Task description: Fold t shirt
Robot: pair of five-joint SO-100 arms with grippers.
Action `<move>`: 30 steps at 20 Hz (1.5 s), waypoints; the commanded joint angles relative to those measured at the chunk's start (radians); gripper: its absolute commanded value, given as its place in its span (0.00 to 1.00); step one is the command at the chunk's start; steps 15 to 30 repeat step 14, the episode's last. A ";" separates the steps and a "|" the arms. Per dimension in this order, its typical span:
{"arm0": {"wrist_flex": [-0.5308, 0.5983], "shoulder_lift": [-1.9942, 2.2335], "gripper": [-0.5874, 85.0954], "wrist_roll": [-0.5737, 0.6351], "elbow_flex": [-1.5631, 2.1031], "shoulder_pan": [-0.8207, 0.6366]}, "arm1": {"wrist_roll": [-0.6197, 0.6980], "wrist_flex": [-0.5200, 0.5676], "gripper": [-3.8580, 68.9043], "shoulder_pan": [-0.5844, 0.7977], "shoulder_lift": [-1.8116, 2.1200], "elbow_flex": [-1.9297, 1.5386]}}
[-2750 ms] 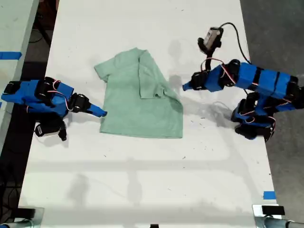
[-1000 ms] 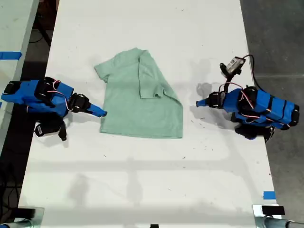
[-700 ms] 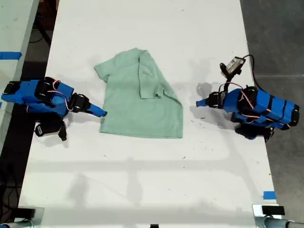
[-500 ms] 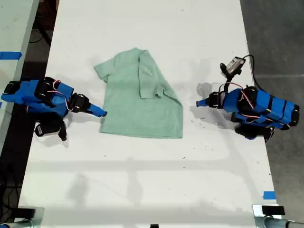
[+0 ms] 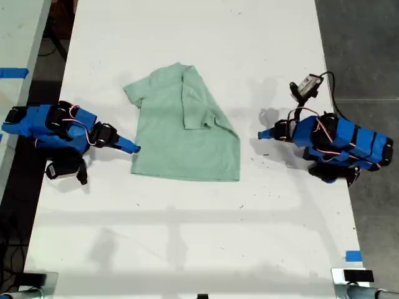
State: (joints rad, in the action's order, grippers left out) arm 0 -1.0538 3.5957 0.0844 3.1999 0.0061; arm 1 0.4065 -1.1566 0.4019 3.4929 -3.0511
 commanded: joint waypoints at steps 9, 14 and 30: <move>0.008 0.006 0.14 -0.002 0.009 -0.011 | -0.012 -0.014 0.06 0.003 0.015 -0.051; 0.008 0.006 0.14 -0.002 0.009 -0.011 | -0.071 -0.040 0.06 -0.006 0.015 -0.049; 0.008 0.006 0.14 -0.002 0.009 -0.011 | -0.071 -0.040 0.06 -0.006 0.015 -0.049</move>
